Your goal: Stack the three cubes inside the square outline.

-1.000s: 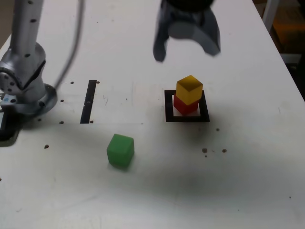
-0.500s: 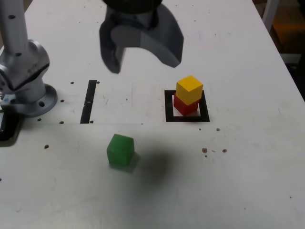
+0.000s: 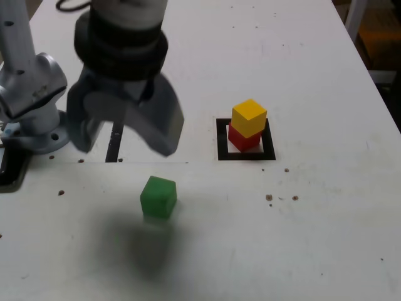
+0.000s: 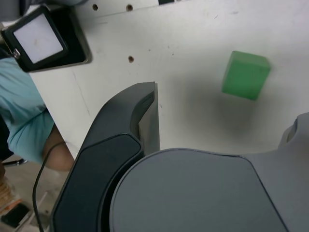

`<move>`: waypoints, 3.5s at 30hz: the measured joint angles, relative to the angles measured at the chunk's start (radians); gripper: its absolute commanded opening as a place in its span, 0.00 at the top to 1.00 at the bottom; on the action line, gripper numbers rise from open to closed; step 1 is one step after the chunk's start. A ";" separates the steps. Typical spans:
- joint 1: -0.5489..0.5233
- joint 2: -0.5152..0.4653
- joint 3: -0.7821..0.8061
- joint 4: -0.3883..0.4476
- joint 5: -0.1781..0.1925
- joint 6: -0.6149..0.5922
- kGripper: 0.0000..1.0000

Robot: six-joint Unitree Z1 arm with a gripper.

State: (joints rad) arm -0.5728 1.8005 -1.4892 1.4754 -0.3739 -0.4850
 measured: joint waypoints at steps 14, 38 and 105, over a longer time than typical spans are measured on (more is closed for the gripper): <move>-0.022 0.066 -0.021 -0.040 0.037 0.011 0.05; 0.031 0.147 0.091 -0.248 0.043 0.167 0.09; 0.142 0.095 0.297 -0.418 -0.005 0.202 0.60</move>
State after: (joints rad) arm -0.4310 1.8958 -1.1927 1.0576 -0.3788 -0.2828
